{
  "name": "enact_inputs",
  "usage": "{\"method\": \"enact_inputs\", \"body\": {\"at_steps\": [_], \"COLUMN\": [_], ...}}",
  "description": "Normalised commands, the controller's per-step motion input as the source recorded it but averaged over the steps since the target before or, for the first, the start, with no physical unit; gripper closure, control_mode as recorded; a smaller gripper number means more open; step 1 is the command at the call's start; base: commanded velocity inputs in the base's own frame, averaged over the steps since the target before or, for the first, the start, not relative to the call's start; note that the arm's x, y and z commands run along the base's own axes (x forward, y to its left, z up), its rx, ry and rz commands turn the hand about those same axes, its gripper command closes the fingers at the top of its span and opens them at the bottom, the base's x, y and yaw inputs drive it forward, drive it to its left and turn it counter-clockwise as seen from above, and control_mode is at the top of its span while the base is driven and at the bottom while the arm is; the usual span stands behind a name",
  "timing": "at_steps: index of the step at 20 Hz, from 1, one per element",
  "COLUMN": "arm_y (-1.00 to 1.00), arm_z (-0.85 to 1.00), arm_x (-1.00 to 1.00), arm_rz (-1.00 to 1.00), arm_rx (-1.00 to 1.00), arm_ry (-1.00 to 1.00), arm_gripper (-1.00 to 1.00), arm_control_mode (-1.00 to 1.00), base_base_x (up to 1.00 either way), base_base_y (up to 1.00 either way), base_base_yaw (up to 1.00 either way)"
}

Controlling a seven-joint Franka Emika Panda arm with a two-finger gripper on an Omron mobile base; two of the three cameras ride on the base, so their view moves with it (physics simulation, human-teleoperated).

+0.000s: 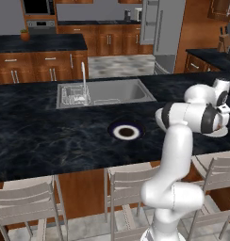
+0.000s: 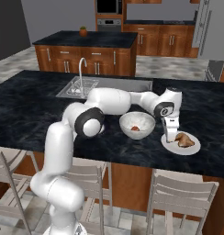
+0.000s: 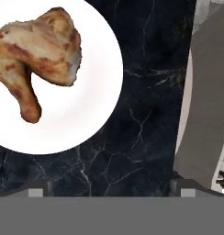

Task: Pick the chicken drumstick and sweet potato from their plates and place them in the bowl. Then put the bowl in the fridge.

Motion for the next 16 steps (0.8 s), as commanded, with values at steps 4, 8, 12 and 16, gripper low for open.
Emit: {"method": "enact_inputs", "body": {"at_steps": [4,8,12,16], "arm_y": [-0.01,0.0,0.0,-0.03], "arm_z": [-0.17,-0.06,-0.08,-0.1], "arm_x": [0.07,0.17,0.17,0.19], "arm_rz": [-0.02,0.0,0.0,0.0], "arm_rx": [0.0,0.0,0.0,0.0], "arm_ry": [-0.1,-0.01,0.0,0.0], "arm_gripper": [-1.0,-1.0,-1.0,-1.0], "arm_control_mode": [-1.0,-1.0,-1.0,-1.0], "base_base_x": [0.0,0.0,0.0,0.0], "base_base_y": [0.0,0.0,0.0,0.0], "base_base_yaw": [0.0,0.0,0.0,0.0]}}
